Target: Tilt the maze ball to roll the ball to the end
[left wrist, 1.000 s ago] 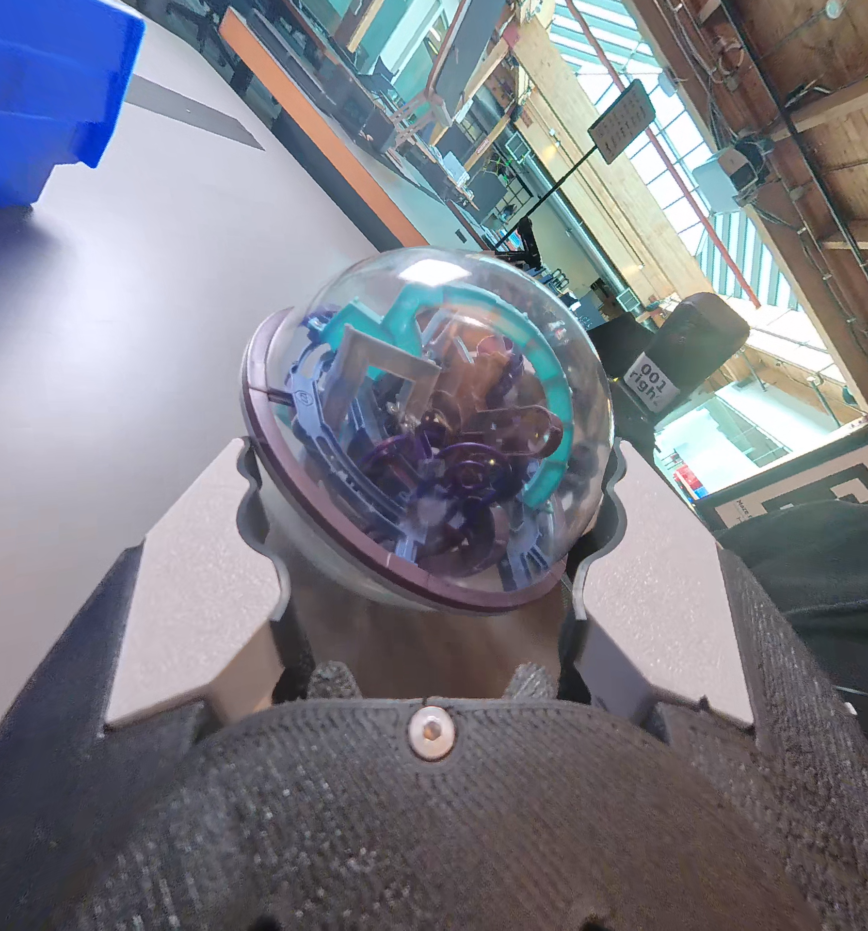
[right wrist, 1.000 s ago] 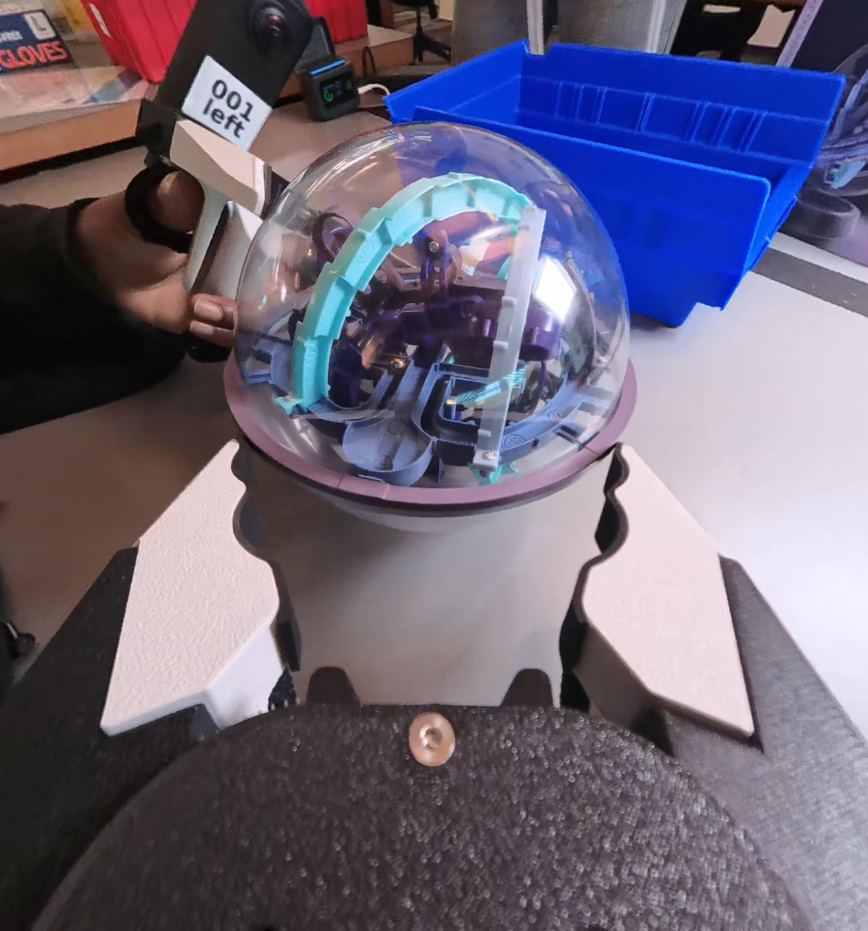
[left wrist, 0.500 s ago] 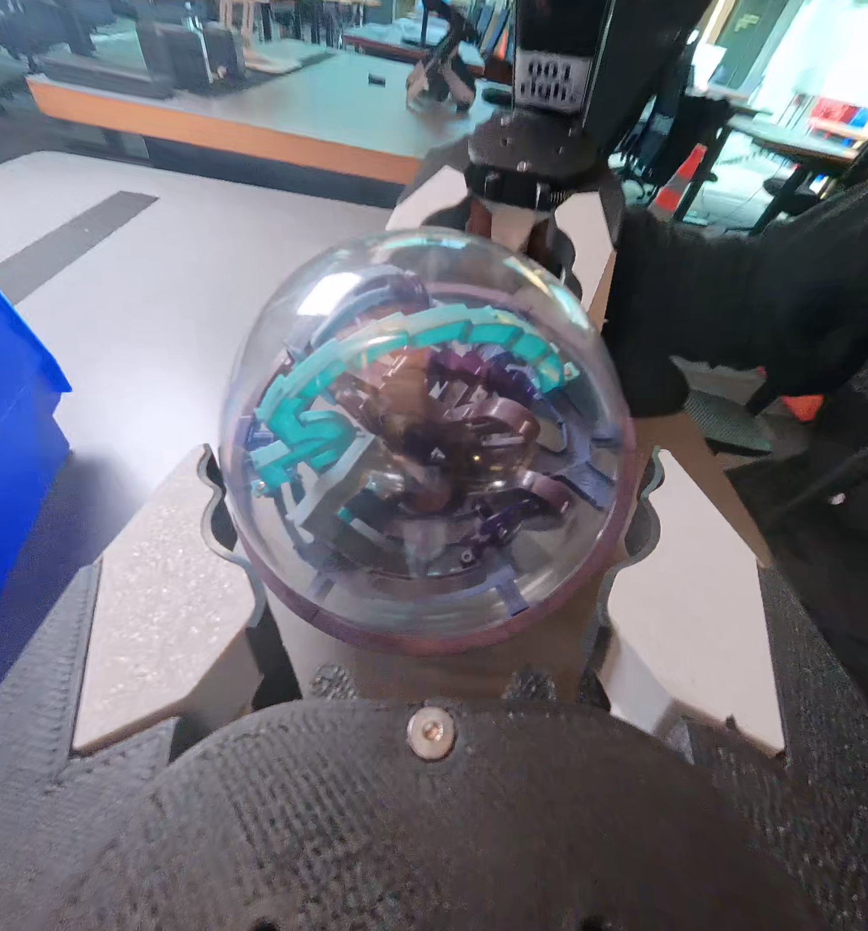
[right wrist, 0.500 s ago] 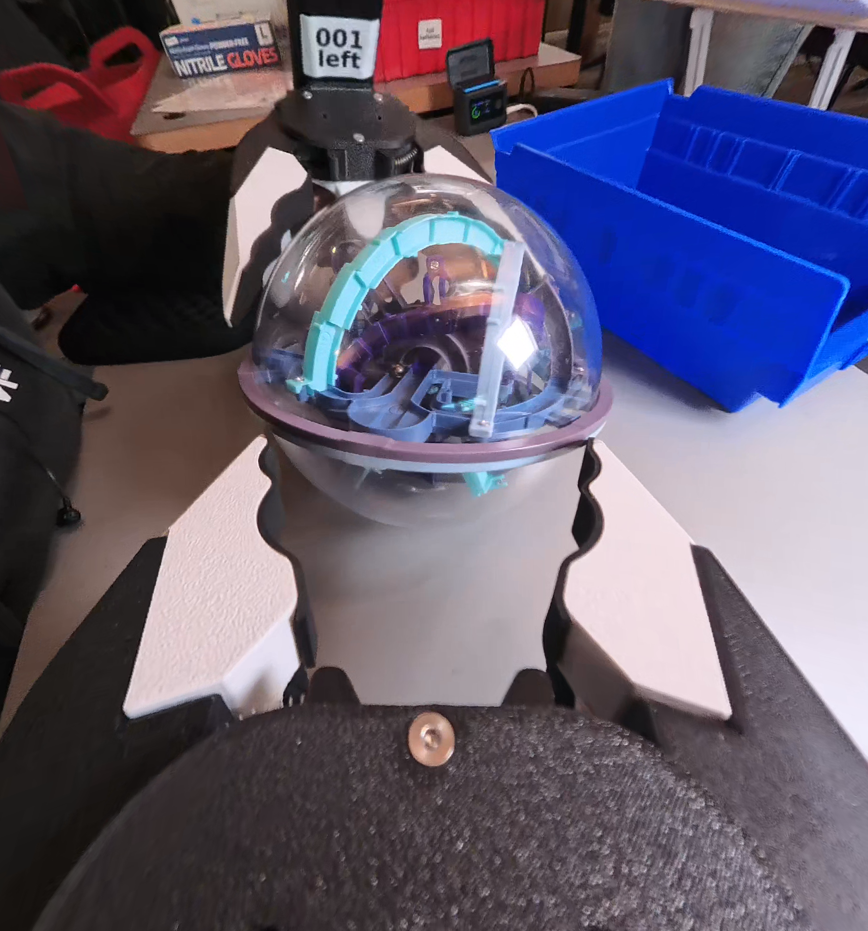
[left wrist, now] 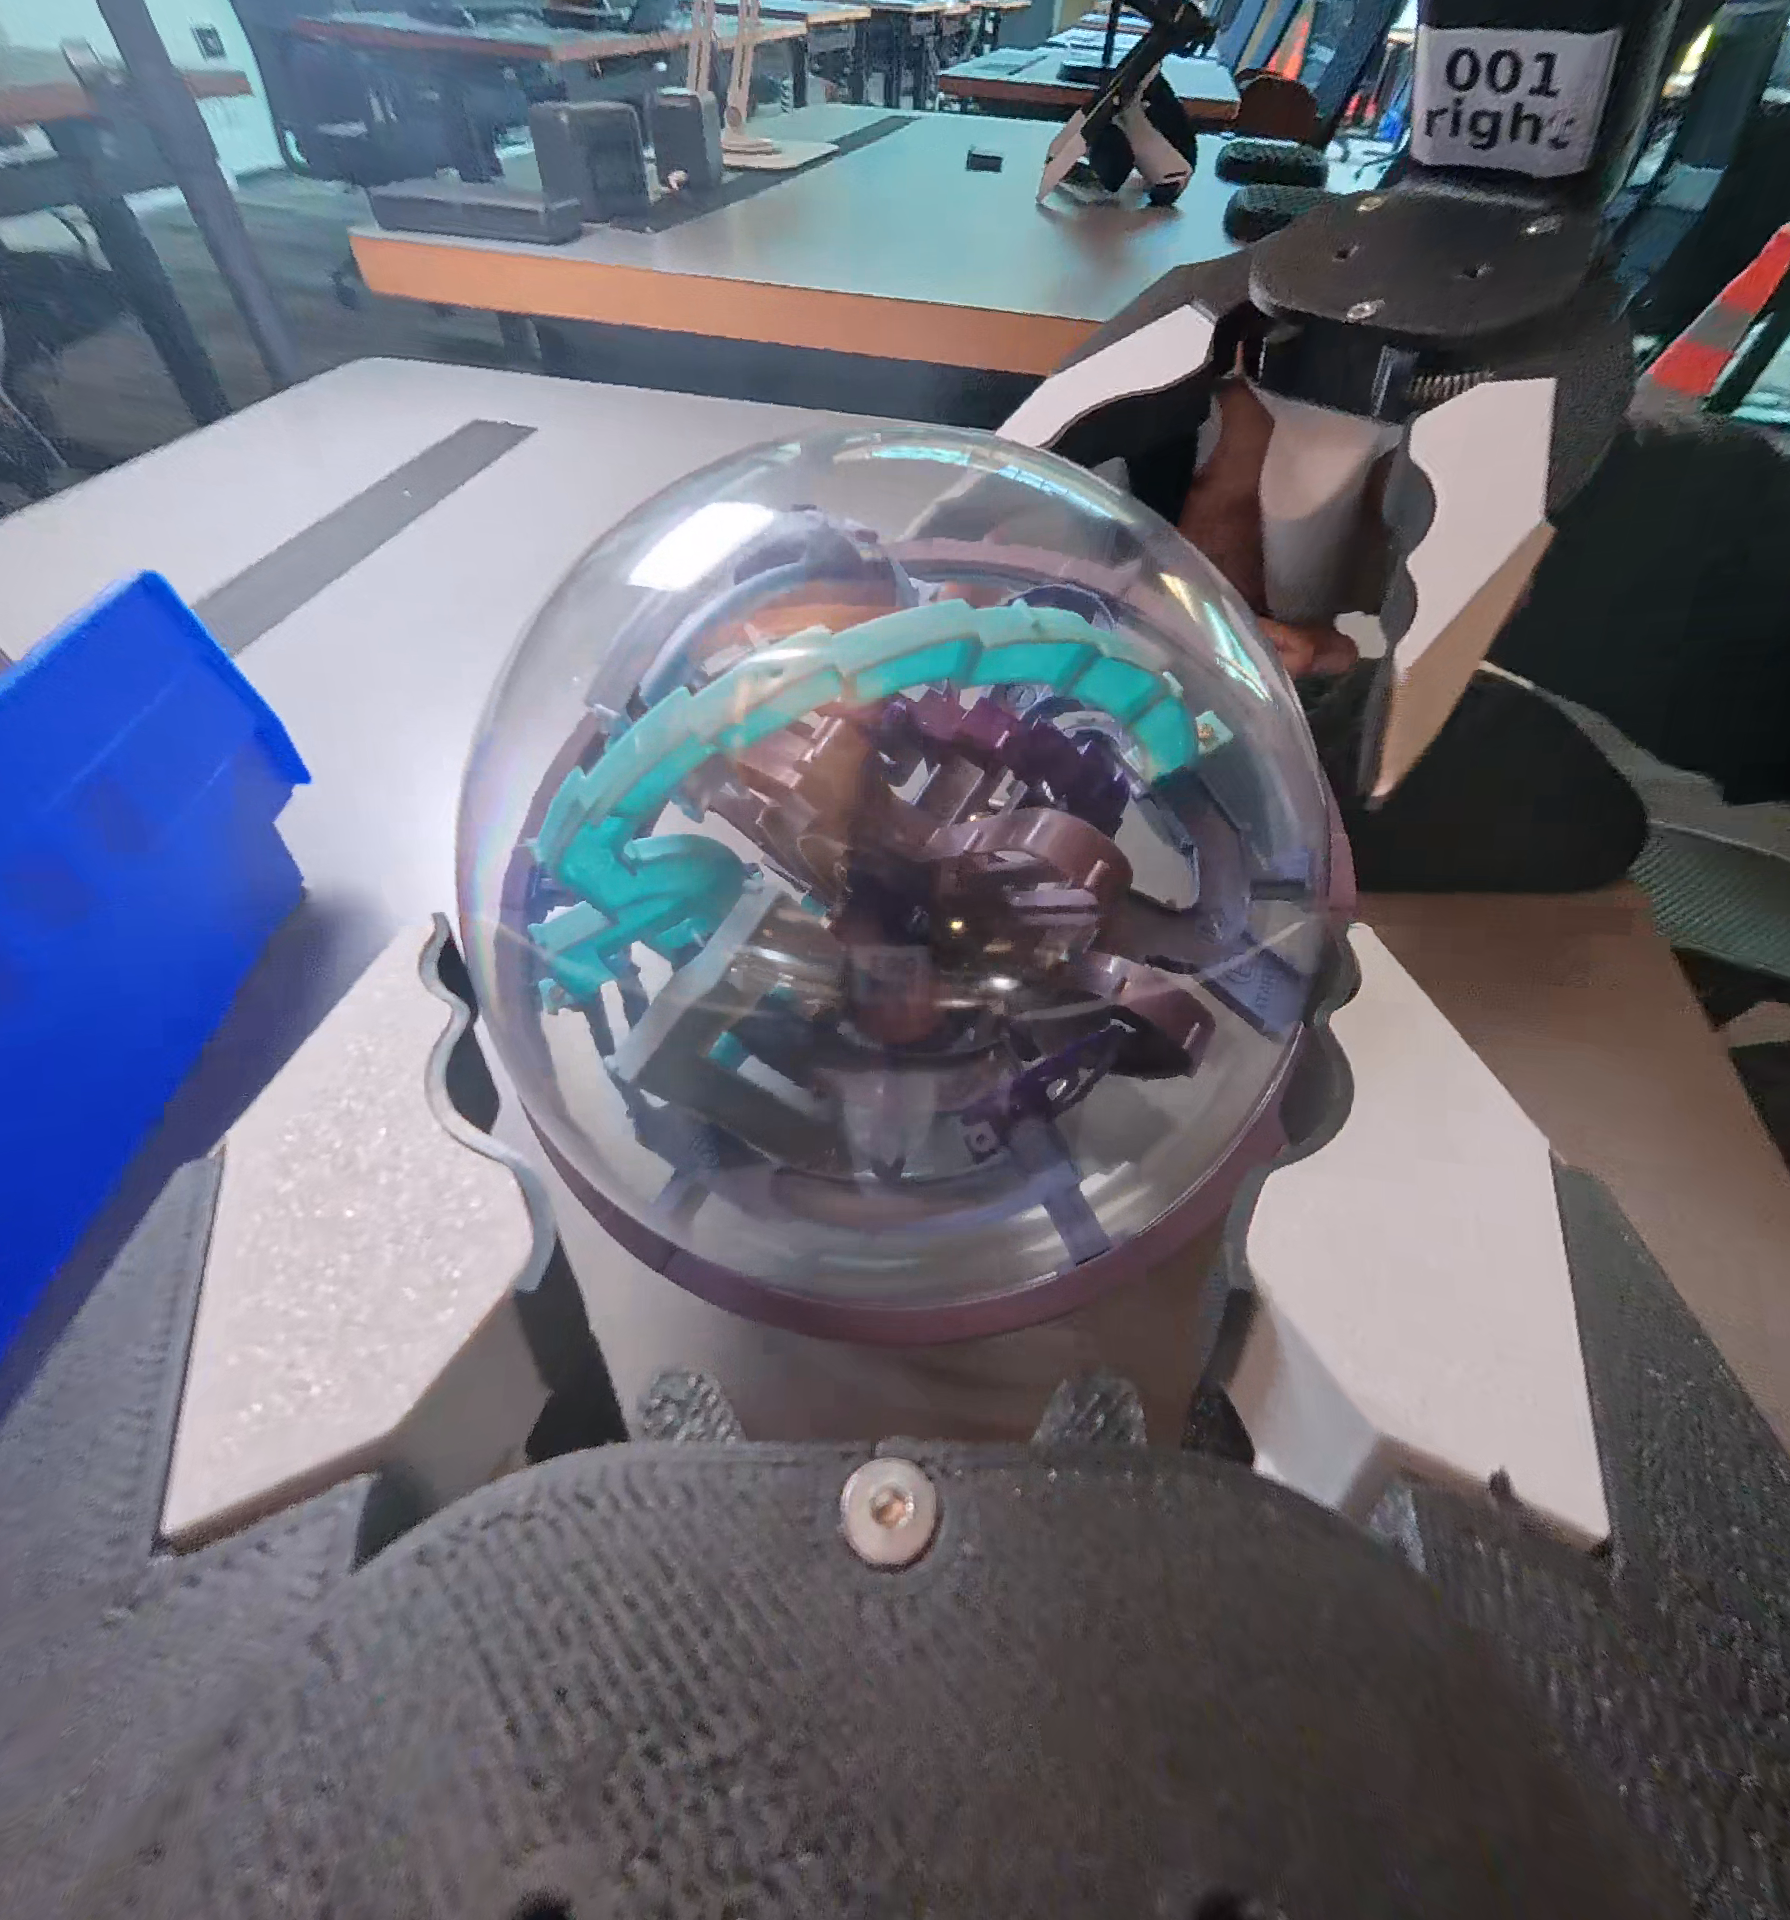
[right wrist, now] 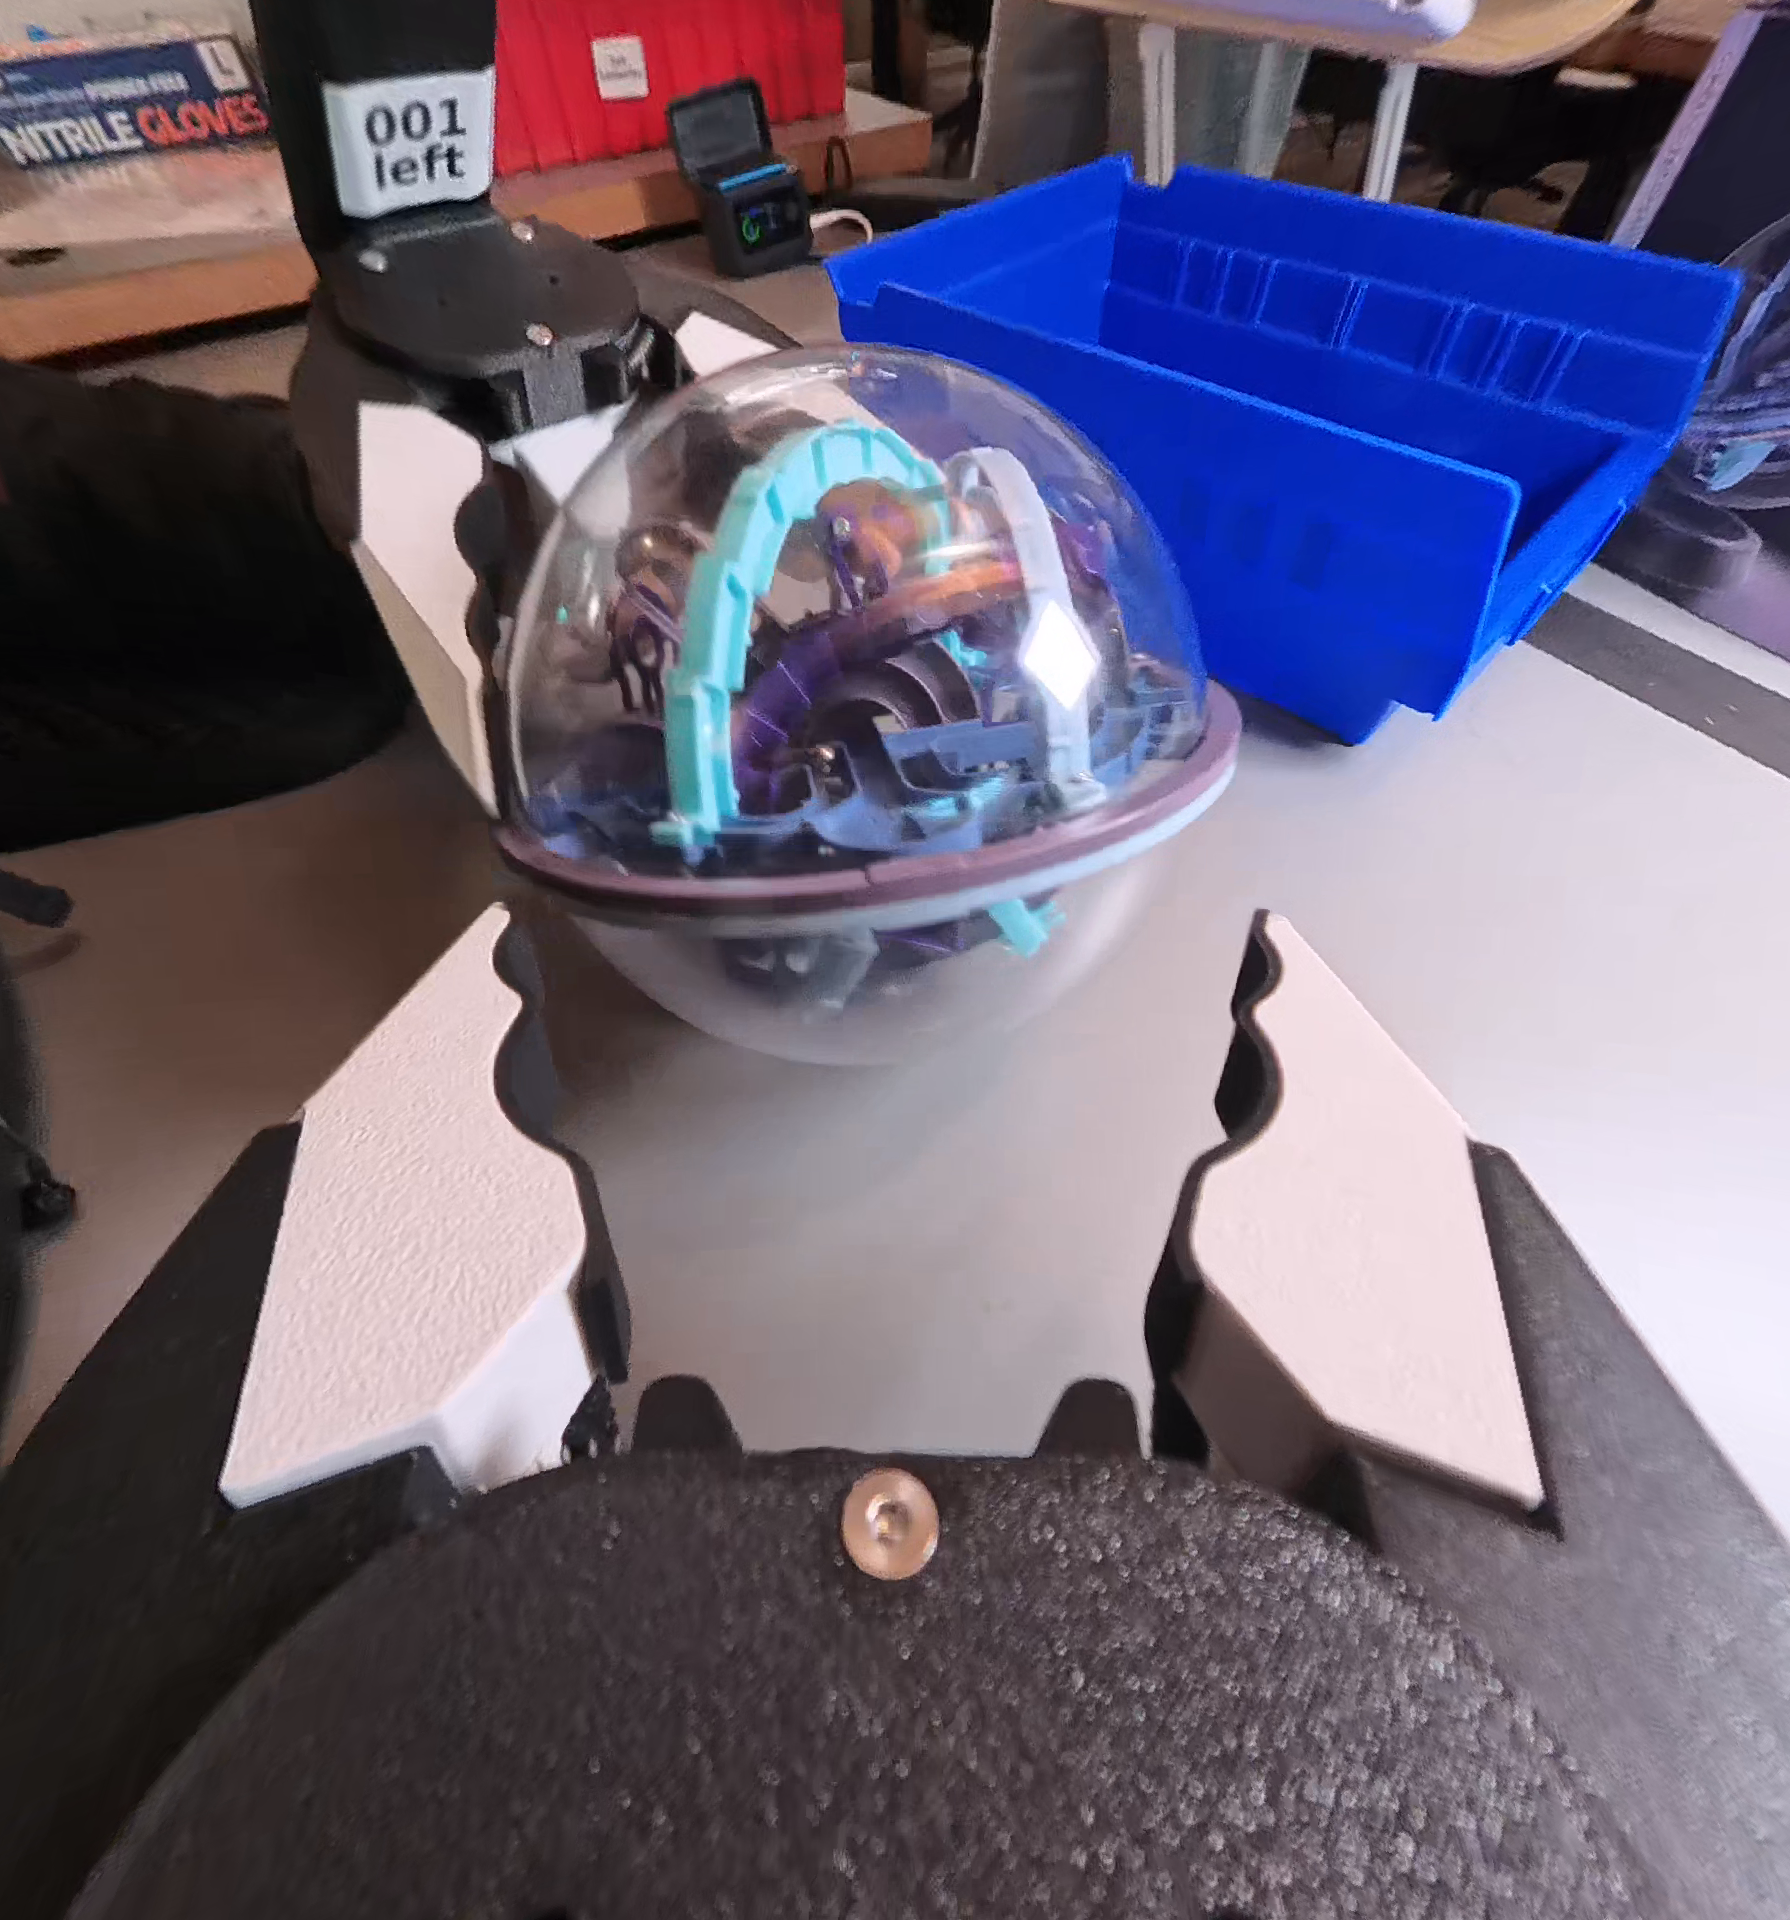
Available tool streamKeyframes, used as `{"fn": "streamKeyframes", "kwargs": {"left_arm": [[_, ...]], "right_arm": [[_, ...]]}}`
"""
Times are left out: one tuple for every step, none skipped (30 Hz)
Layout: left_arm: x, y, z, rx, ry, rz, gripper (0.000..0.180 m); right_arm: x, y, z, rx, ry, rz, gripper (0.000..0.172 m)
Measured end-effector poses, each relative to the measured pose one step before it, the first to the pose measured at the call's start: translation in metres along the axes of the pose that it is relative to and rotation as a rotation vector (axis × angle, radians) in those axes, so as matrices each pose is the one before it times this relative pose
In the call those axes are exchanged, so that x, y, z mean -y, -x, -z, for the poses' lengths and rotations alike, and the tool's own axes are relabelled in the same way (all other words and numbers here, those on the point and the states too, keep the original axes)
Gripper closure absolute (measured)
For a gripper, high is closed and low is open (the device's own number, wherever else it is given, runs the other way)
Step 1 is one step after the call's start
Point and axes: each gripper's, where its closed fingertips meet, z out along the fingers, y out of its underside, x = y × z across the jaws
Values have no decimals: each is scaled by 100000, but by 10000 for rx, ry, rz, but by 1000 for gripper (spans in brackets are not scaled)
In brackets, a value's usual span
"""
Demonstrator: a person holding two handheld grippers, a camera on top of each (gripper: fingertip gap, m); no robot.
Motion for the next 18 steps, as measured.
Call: {"fn": "streamKeyframes", "kwargs": {"left_arm": [[-18,-244,-47,196,-26,-391,28],[-26,-216,-37,240,2,-409,28],[-15,-260,-36,220,2,-451,28],[-16,-262,-49,207,14,-424,28],[17,-244,-51,162,-5,-382,28],[17,-199,-64,126,12,-215,28],[67,-74,-46,115,-12,-45,29],[42,-4,-40,61,-21,31,29],[12,20,-21,49,-3,56,29],[-4,16,-13,59,16,94,29],[-10,-14,-2,53,12,176,29],[-8,-41,9,26,-7,214,29],[-30,-38,7,-13,-16,251,29],[-64,-12,-10,-40,9,316,29],[-70,-8,-28,-47,15,301,29],[-66,-4,-27,-53,12,246,29],[-86,13,-13,-50,23,169,29],[-68,31,0,-22,10,76,29]], "right_arm": [[-151,310,-110,-194,10,89,42],[-280,271,-162,-144,79,187,41],[-257,277,-180,-58,47,220,40],[-189,282,-166,28,-16,167,41],[-103,273,-153,93,-54,97,42],[-41,211,-156,78,-52,78,44],[-79,-8,-134,-33,11,104,43],[-149,-108,-94,-63,79,141,43],[-59,-78,-70,-21,40,65,43],[44,-55,-37,17,-6,-38,43],[43,-33,-33,34,14,-24,43],[74,-10,29,69,50,-28,43],[100,7,70,94,79,-40,43],[140,-2,88,91,76,-49,43],[152,-31,71,74,74,-43,43],[142,-41,56,49,83,-7,43],[120,-46,47,20,72,47,43],[73,-35,17,7,60,69,43]]}}
